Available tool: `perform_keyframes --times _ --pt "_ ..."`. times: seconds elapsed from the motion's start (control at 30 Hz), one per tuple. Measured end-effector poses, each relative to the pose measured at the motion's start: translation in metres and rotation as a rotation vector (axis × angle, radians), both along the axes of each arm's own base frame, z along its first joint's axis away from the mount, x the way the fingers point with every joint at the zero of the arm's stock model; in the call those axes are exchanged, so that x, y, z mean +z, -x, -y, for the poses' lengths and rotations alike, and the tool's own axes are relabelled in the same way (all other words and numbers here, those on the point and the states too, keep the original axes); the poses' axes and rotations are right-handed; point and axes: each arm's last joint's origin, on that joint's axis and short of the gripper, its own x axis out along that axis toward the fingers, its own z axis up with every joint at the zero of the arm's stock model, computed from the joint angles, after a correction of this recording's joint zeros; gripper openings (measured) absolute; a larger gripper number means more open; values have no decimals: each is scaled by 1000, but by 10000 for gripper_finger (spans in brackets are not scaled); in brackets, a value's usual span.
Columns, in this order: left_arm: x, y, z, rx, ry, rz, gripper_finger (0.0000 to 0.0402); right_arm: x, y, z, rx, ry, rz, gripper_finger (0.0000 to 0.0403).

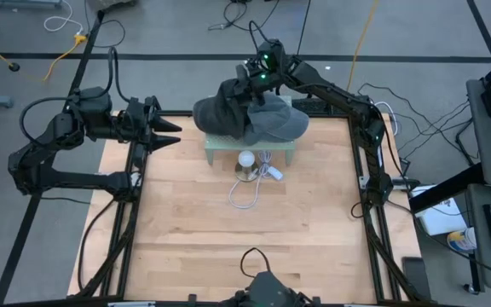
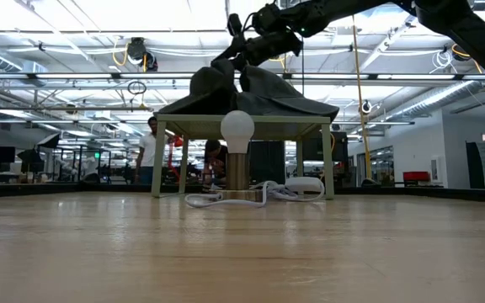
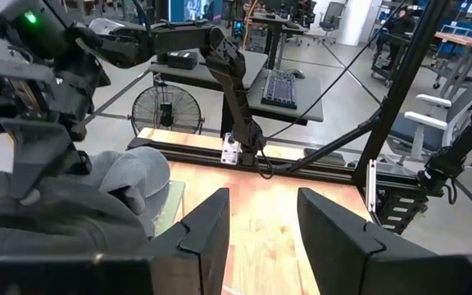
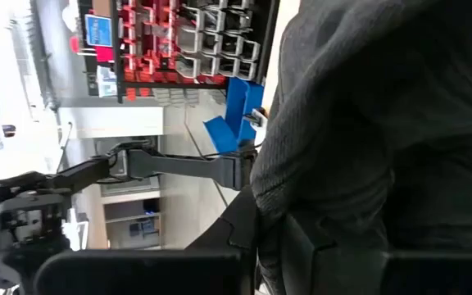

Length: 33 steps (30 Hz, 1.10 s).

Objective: Pick & Place hat
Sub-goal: Stack the black cap on the other black cap on the shelf

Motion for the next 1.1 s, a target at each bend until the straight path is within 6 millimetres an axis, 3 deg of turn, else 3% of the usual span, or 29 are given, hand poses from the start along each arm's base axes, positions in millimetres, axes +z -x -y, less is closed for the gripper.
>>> perform_keyframes --times 0.5,0.9,1.1 --pt "0 -6 -2 1 4 0 147 -6 2 0 -38 74 -66 27" --pt "0 -6 -2 1 6 -1 147 -1 4 -1 -42 13 -51 170" --pt "-1 -6 -2 1 7 -2 147 3 11 -3 -75 -23 -89 202"
